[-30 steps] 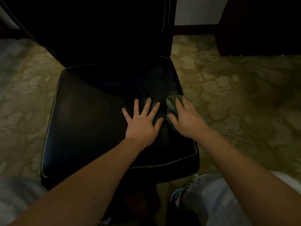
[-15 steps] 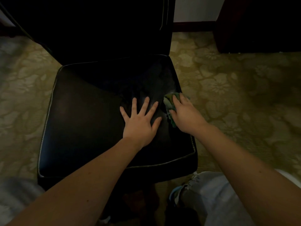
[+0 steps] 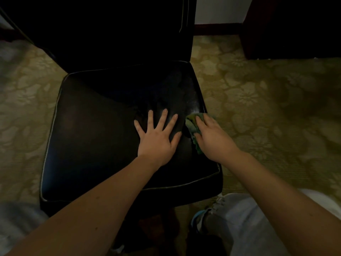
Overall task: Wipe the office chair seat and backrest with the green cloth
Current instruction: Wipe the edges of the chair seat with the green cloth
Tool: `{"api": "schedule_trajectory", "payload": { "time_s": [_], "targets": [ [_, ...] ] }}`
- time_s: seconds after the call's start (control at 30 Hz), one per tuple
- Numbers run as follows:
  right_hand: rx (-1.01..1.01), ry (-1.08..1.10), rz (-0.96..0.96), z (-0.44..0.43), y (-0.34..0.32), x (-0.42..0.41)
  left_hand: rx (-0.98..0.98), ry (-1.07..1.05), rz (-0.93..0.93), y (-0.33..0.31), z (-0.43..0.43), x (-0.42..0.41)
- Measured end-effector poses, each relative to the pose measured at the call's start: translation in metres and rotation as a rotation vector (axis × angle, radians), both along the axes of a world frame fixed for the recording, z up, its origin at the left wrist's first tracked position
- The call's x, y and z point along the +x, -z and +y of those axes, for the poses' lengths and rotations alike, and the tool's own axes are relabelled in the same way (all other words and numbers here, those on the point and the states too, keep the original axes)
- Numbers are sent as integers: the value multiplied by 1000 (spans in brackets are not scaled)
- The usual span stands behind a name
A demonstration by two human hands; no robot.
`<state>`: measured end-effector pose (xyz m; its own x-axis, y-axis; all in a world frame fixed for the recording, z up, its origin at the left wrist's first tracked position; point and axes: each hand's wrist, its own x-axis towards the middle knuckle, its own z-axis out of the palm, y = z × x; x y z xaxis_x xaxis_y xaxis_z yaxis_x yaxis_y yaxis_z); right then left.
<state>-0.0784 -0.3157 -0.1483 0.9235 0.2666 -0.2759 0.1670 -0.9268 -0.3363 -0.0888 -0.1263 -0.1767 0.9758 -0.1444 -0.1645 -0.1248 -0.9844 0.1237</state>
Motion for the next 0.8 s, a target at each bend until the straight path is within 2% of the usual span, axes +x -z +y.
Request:
{"api": "schedule_trajectory", "payload": {
  "time_s": [0.8],
  "targets": [
    [67, 68, -8, 0, 4, 6, -11, -11, 17, -3, -2, 1]
  ]
}}
